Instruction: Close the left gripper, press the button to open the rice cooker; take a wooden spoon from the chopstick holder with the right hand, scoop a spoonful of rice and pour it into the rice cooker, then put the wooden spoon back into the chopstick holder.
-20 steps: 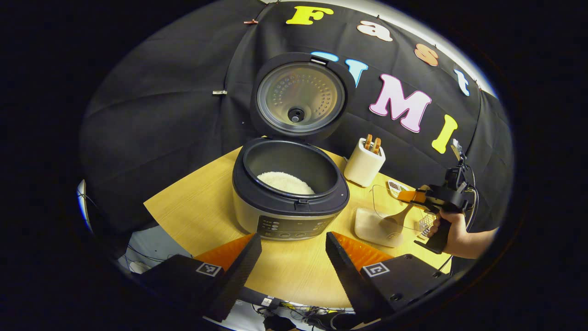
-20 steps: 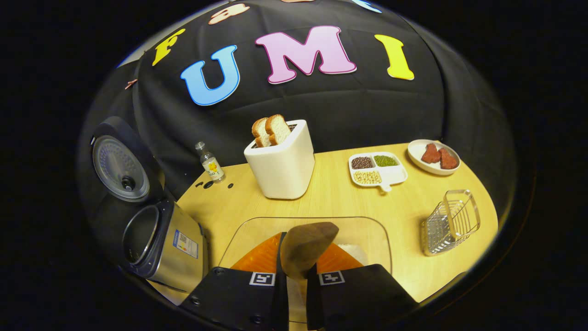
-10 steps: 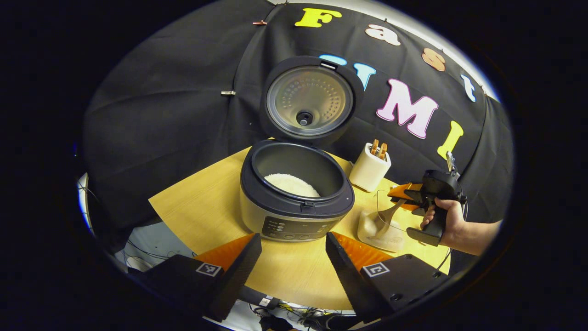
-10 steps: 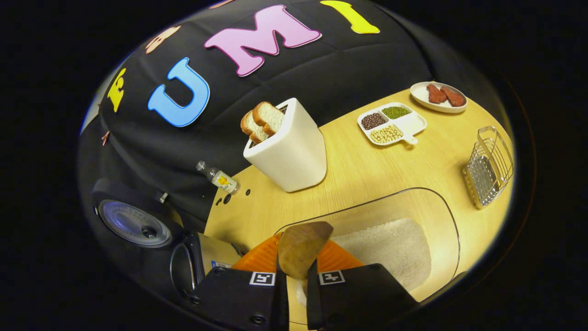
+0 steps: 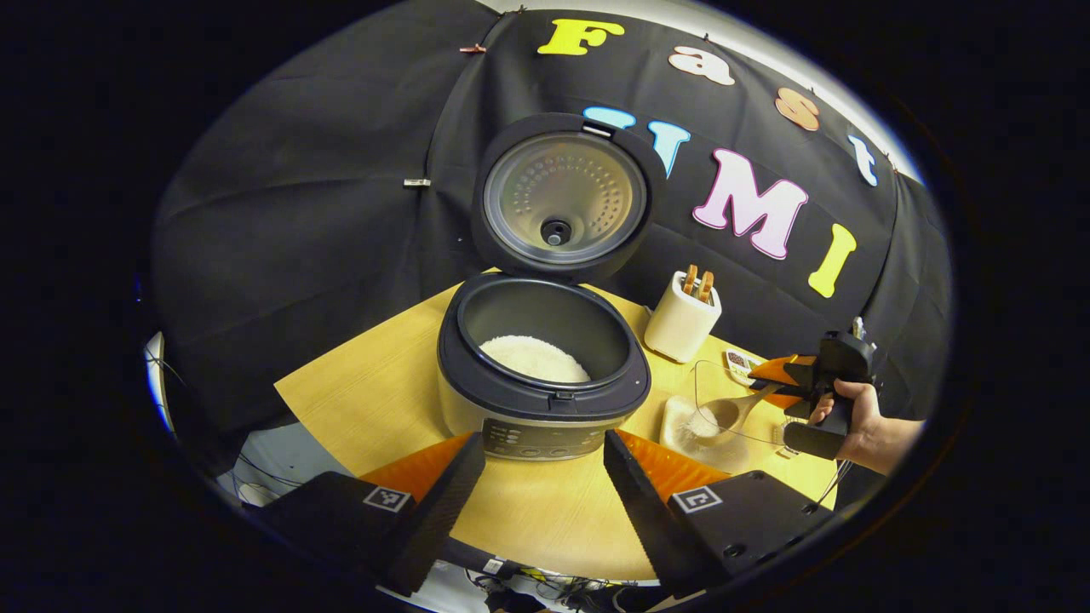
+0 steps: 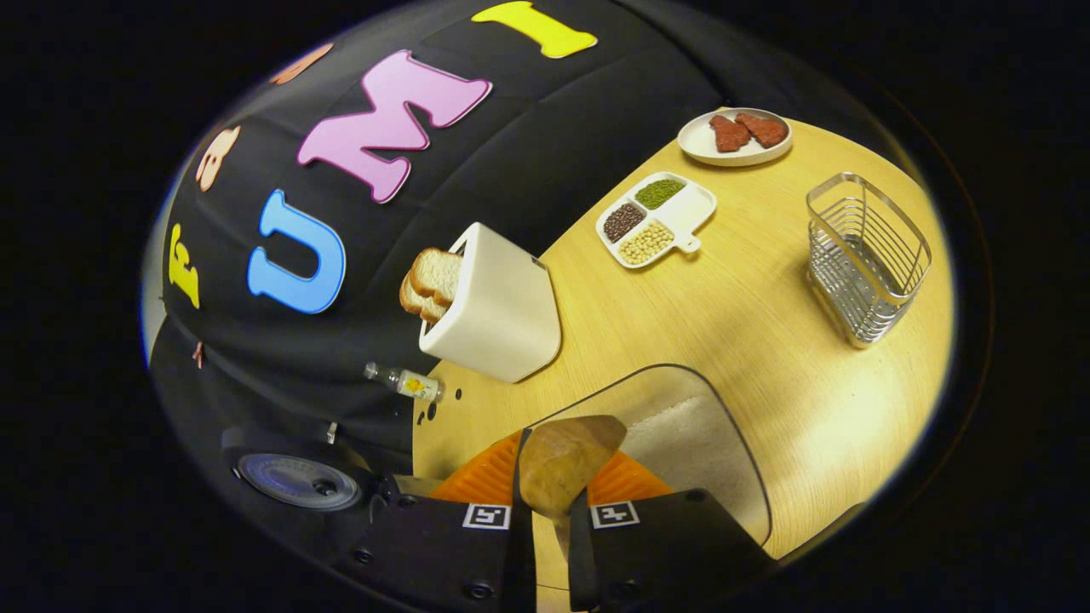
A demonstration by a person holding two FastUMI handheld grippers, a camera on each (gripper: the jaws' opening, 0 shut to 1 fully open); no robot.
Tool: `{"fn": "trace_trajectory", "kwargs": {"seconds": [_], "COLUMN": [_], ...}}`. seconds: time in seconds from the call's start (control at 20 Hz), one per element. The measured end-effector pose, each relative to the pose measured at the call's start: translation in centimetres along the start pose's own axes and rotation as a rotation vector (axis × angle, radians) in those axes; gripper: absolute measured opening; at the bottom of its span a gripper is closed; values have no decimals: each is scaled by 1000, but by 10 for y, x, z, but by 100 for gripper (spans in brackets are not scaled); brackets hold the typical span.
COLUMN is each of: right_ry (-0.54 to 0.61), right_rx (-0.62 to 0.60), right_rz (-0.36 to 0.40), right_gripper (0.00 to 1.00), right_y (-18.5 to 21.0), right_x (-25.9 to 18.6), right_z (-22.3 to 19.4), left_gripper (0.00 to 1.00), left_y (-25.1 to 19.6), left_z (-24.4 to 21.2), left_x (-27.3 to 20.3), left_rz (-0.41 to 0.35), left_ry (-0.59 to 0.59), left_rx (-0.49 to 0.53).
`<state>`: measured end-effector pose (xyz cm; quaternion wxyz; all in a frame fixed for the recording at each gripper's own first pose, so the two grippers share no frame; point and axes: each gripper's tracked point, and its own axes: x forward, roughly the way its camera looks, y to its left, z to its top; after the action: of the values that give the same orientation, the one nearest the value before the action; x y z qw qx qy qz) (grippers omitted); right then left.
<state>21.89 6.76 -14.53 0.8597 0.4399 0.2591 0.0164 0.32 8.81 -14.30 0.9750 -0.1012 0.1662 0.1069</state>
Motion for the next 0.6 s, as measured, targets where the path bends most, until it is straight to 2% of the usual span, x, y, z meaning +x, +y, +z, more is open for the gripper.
{"fn": "trace_trajectory", "kwargs": {"seconds": [0.3, 0.6], "right_ry": [-51, -83], "right_rx": [169, 258], "right_rz": [12, 66], "right_gripper": [19, 19], "right_y": [-11, 15], "right_x": [-25, -49], "right_z": [36, 51], "left_gripper": [95, 95], "left_y": [-4, 1], "left_z": [3, 10], "left_x": [-5, -6], "left_rz": [-13, -33], "left_ry": [-16, -32], "left_rx": [6, 9]}}
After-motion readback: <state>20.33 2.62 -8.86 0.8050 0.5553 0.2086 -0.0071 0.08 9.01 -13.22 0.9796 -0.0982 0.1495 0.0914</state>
